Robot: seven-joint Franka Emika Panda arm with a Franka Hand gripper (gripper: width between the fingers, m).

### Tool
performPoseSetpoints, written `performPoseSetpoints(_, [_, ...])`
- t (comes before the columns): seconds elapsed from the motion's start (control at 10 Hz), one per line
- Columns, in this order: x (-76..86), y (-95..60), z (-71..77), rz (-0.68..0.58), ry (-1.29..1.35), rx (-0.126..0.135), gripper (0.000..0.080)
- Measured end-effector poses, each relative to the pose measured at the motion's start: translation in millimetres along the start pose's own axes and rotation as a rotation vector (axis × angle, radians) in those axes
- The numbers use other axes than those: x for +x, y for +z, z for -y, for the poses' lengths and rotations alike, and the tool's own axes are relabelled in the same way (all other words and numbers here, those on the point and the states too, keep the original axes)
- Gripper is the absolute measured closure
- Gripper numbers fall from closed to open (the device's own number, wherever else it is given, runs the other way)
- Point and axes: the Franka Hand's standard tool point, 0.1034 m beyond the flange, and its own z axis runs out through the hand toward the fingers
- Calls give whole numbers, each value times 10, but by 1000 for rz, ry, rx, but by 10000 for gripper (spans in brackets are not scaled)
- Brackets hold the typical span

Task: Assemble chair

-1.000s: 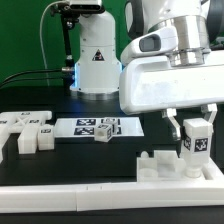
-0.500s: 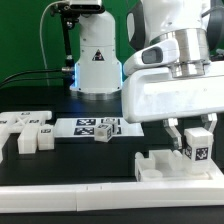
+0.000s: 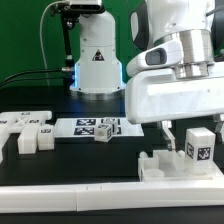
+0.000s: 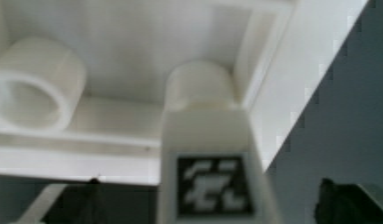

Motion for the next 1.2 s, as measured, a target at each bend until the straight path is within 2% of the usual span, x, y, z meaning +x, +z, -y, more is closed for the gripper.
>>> performPoseSetpoints(0.1, [14,8,-11,47,14,7,181])
performPoseSetpoints(0.3, [25,-10,56,230,42,32,156])
performPoseSetpoints(0.4, [30,-9,43,275,63,33,151])
performPoseSetpoints(0.5, [-48,-17,118,367,97,37,150])
performPoseSetpoints(0.7, [-21,-14,109,366,115,35,150])
performPoseSetpoints(0.8, [-21,-14,109,366,114,35,269])
performPoseSetpoints(0.9, [-22,-14,114,367,157,29,269])
performPoseSetpoints(1.0, [-23,-14,120,369,248,13,476])
performPoseSetpoints(1.1, [-31,-10,88,371,324,-4,512])
performPoseSetpoints(1.2, [-27,-2,97,357,459,-27,512])
